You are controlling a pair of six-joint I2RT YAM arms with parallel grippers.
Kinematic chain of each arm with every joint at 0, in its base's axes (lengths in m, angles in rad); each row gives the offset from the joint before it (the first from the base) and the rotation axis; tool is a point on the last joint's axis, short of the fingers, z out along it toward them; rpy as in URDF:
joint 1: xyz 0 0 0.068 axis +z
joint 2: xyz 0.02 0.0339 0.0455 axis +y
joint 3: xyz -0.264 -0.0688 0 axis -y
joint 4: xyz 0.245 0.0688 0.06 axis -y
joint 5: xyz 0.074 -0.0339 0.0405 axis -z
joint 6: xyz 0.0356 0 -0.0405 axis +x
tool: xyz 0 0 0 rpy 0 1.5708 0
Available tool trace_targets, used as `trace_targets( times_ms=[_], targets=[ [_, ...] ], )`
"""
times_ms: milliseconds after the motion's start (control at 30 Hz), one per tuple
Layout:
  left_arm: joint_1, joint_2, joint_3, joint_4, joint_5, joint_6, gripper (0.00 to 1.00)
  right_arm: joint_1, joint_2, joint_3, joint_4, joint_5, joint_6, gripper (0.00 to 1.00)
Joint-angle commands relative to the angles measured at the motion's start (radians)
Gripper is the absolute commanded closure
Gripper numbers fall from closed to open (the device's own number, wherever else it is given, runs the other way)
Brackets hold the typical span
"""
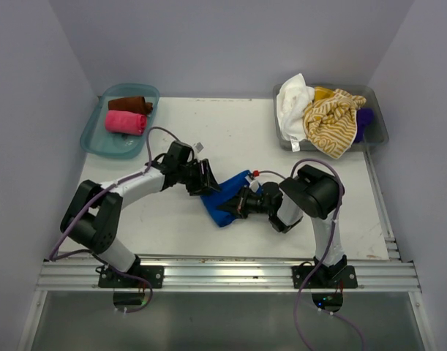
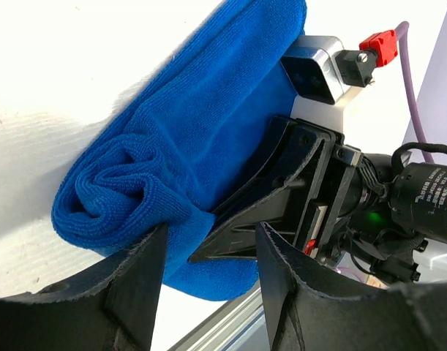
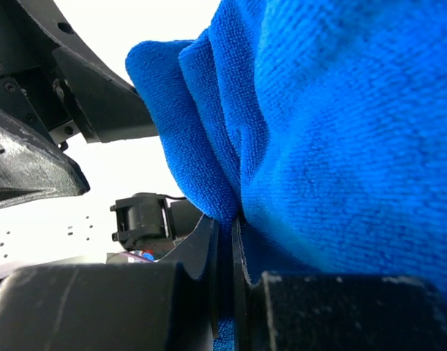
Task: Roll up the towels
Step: Roll the towel
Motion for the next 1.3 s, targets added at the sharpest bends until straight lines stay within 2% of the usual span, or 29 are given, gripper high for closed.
trace_targets(
  times_ms=[0, 167, 200, 233, 300, 333, 367, 467, 500, 533, 567, 600, 633, 700, 733, 833, 900, 1267],
  targets=[
    [-0.007, 0.028, 0.047, 0.070, 0.017, 0.025, 0.46, -0.009, 0.028, -0.027, 0.186, -0.002, 0.005, 1.00],
    [-0.008, 0.088, 0.066, 0.070, -0.013, 0.031, 0.46, -0.010, -0.008, -0.042, 0.184, 0.017, -0.005, 1.00],
    [-0.010, 0.114, 0.072, 0.068, -0.018, 0.029, 0.46, -0.009, -0.025, -0.059, 0.170, 0.033, -0.015, 0.93],
    [-0.008, 0.127, 0.075, 0.065, -0.021, 0.031, 0.47, -0.009, -0.043, -0.071, 0.158, 0.047, -0.026, 0.80],
    [-0.010, 0.165, 0.080, 0.064, -0.021, 0.037, 0.48, -0.010, -0.114, -0.106, 0.096, 0.087, -0.066, 0.72],
    [-0.008, 0.173, 0.080, 0.062, -0.018, 0.040, 0.48, -0.010, -0.142, -0.119, 0.063, 0.099, -0.086, 0.63],
    [-0.010, 0.180, 0.080, 0.062, -0.015, 0.043, 0.49, -0.007, -0.178, -0.128, 0.025, 0.112, -0.127, 0.60],
    [-0.011, 0.194, 0.069, 0.062, -0.015, 0.055, 0.49, -0.004, -0.348, -0.148, -0.217, 0.155, -0.257, 0.49],
    [-0.011, 0.194, 0.064, 0.059, -0.015, 0.057, 0.49, 0.008, -0.460, -0.143, -0.412, 0.170, -0.302, 0.48],
    [-0.011, 0.196, 0.064, 0.059, -0.015, 0.058, 0.49, 0.019, -0.516, -0.115, -0.527, 0.228, -0.351, 0.46],
    [-0.011, 0.197, 0.061, 0.058, -0.013, 0.063, 0.49, 0.052, -0.572, -0.091, -0.777, 0.269, -0.458, 0.45],
    [-0.010, 0.197, 0.058, 0.059, -0.012, 0.063, 0.49, 0.075, -0.685, -0.024, -0.901, 0.329, -0.513, 0.45],
    [-0.011, 0.196, 0.054, 0.062, -0.010, 0.061, 0.49, 0.105, -0.727, 0.010, -1.004, 0.449, -0.566, 0.46],
    [-0.010, 0.197, 0.045, 0.073, -0.004, 0.060, 0.49, 0.170, -0.792, 0.074, -1.205, 0.558, -0.678, 0.48],
    [-0.011, 0.200, 0.043, 0.076, -0.001, 0.058, 0.49, 0.183, -0.829, 0.118, -1.241, 0.582, -0.699, 0.58],
    [-0.011, 0.205, 0.038, 0.085, 0.008, 0.058, 0.49, 0.220, -0.835, 0.195, -1.360, 0.681, -0.765, 0.78],
    [-0.011, 0.202, 0.035, 0.088, 0.010, 0.055, 0.49, 0.238, -0.812, 0.247, -1.423, 0.727, -0.799, 0.84],
    [-0.010, 0.203, 0.035, 0.081, 0.011, 0.060, 0.49, 0.315, -0.647, 0.370, -1.476, 0.748, -0.862, 0.89]
  ],
)
